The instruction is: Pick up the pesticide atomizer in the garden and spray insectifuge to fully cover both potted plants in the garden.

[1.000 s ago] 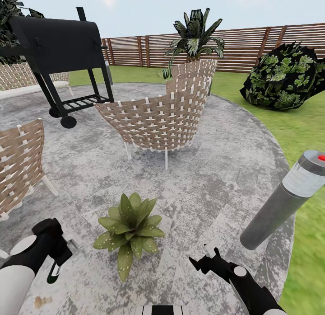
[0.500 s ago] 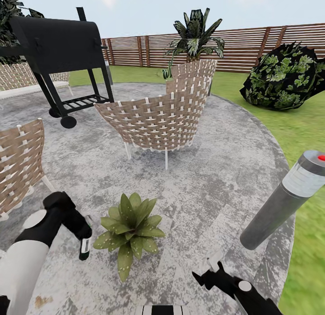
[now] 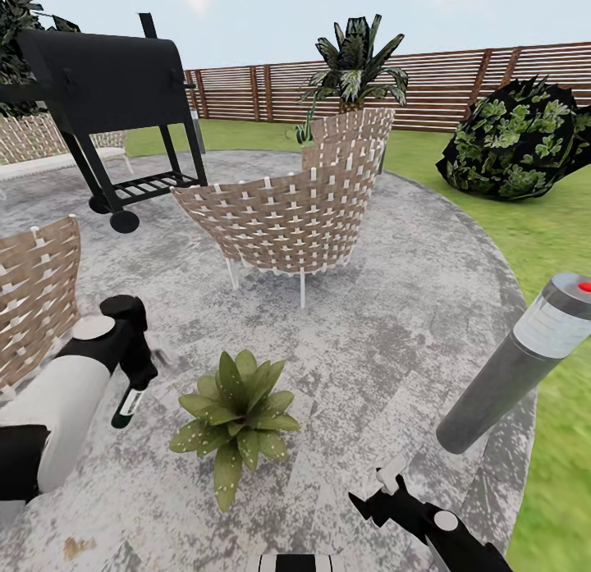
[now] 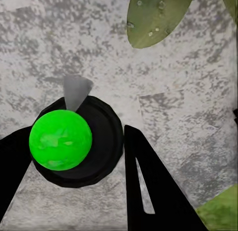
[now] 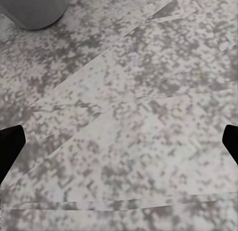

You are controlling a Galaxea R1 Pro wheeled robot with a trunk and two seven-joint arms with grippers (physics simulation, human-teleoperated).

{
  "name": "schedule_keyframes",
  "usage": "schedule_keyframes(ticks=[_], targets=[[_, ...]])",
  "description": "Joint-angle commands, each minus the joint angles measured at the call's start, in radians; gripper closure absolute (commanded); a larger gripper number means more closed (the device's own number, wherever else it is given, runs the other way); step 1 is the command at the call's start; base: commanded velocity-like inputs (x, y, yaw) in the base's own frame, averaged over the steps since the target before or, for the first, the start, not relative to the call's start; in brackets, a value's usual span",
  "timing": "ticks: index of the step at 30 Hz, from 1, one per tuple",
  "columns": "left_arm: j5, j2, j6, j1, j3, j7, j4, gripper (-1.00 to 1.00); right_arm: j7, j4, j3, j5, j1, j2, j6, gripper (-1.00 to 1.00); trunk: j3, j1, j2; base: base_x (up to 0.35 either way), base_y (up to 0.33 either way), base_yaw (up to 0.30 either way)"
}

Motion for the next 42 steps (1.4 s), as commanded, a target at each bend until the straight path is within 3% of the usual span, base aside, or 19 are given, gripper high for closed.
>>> schedule_keyframes(ticks=[1,3,7,9,11,12,15,18,22,32,33,38,42], targets=[[-0.005,-0.011,-0.028,0.006,-0.001,-0.008,0.003,1.0,0.0,-0.002,0.001,0.006,0.0,0.001,-0.005,-1.0,-0.001,0.0,0.0,0.0,0.0,0.0],[-0.007,-0.047,-0.069,0.017,-0.002,-0.008,0.006,1.0,0.0,-0.008,0.002,0.005,-0.001,0.005,-0.005,-1.0,-0.001,0.0,0.0,0.0,0.0,0.0],[-0.014,-0.115,-0.079,0.021,-0.004,-0.008,0.006,1.0,0.0,-0.016,0.002,0.006,-0.001,0.008,-0.005,-1.0,-0.001,0.0,0.0,0.0,0.0,0.0],[-0.021,-0.127,-0.08,0.02,-0.011,-0.008,0.007,1.0,0.001,-0.016,0.001,0.006,-0.001,0.007,-0.005,-1.0,-0.001,0.0,0.0,0.0,0.0,0.0],[-0.041,-0.124,-0.08,0.02,-0.013,-0.008,0.007,1.0,0.0,-0.016,0.002,0.006,0.0,0.007,-0.005,-1.0,-0.001,0.0,0.0,0.0,0.0,0.0],[-0.077,-0.109,-0.083,0.021,-0.011,-0.008,0.008,1.0,0.0,-0.015,0.002,0.006,0.0,0.007,-0.005,-1.0,-0.001,0.0,0.0,0.0,0.0,0.0],[-0.105,-0.077,-0.086,0.047,-0.011,-0.008,0.004,1.0,0.0,-0.015,0.002,0.006,-0.001,0.007,-0.005,-1.0,-0.001,0.0,0.0,0.0,0.0,0.0],[-0.111,-0.057,-0.087,0.084,-0.011,-0.008,0.002,1.0,0.001,-0.015,0.002,0.006,-0.001,0.008,-0.005,-1.0,-0.001,0.0,0.0,0.0,0.0,0.0],[-0.109,-0.062,-0.085,0.115,-0.013,-0.008,-0.003,1.0,0.001,-0.015,0.003,0.006,-0.001,0.008,-0.005,-1.0,-0.001,0.0,0.0,0.0,0.0,0.0],[-0.117,-0.053,-0.075,0.112,-0.011,-0.008,-0.01,1.0,0.001,-0.017,0.003,0.006,-0.001,0.008,-0.005,-1.0,-0.001,0.0,0.0,0.057,0.069,0.0],[-0.134,-0.054,-0.075,0.112,-0.011,-0.008,-0.011,1.0,0.001,-0.017,0.003,0.006,-0.001,0.008,-0.005,-1.0,-0.001,0.0,0.0,0.004,0.005,0.0],[-0.292,-0.054,-0.072,0.116,-0.005,-0.008,-0.009,1.0,0.001,-0.017,0.004,0.006,-0.001,0.008,-0.005,-1.0,-0.001,0.0,0.0,0.001,0.001,0.0],[-0.308,-0.054,-0.072,0.12,-0.004,-0.008,-0.007,1.0,0.001,-0.017,0.004,0.006,0.0,0.008,-0.005,-1.0,-0.001,0.0,0.0,0.0,0.0,0.0]])
